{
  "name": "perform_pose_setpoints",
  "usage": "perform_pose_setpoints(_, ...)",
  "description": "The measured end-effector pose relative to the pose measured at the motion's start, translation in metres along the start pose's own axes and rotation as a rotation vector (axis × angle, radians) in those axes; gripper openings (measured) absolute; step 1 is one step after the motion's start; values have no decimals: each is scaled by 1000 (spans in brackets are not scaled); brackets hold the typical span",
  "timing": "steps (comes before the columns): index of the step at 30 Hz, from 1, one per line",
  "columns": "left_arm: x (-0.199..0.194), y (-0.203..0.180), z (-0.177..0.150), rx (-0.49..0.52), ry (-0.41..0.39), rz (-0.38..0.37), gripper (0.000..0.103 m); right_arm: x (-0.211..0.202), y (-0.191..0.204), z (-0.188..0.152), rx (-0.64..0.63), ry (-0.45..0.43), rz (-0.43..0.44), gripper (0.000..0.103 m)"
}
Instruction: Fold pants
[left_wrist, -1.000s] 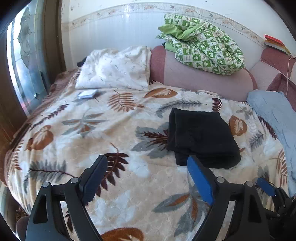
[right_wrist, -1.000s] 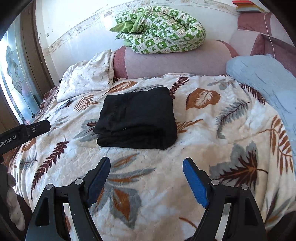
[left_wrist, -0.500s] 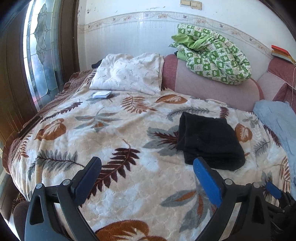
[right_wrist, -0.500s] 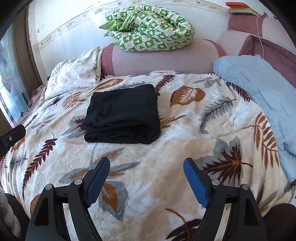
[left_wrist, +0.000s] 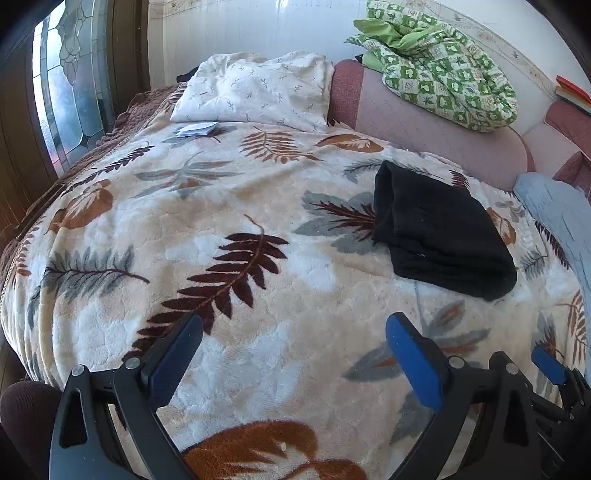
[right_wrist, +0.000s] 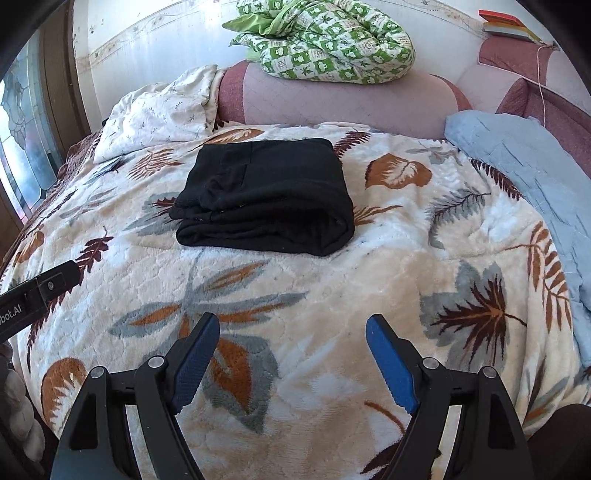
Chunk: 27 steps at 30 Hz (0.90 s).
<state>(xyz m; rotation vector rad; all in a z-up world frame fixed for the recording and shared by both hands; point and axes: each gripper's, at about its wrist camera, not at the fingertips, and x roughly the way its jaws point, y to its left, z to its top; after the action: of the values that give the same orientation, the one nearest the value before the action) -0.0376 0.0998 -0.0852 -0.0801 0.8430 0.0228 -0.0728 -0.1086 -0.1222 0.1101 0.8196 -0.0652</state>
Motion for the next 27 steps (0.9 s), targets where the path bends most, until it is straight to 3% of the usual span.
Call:
perform_pose_setpoints(9, -1, -14, -7, 53, -15, -23, 99, 10, -2, -3, 14, 23, 22, 86)
perform_pose_setpoints(14, -3, -21, -7, 98, -28, 9, 99, 19, 1, 6, -5, 17, 39, 86)
perform_pose_setpoints(27, 10, -60, 29, 222, -8, -45, 99, 34, 1, 36, 4, 2, 68, 86)
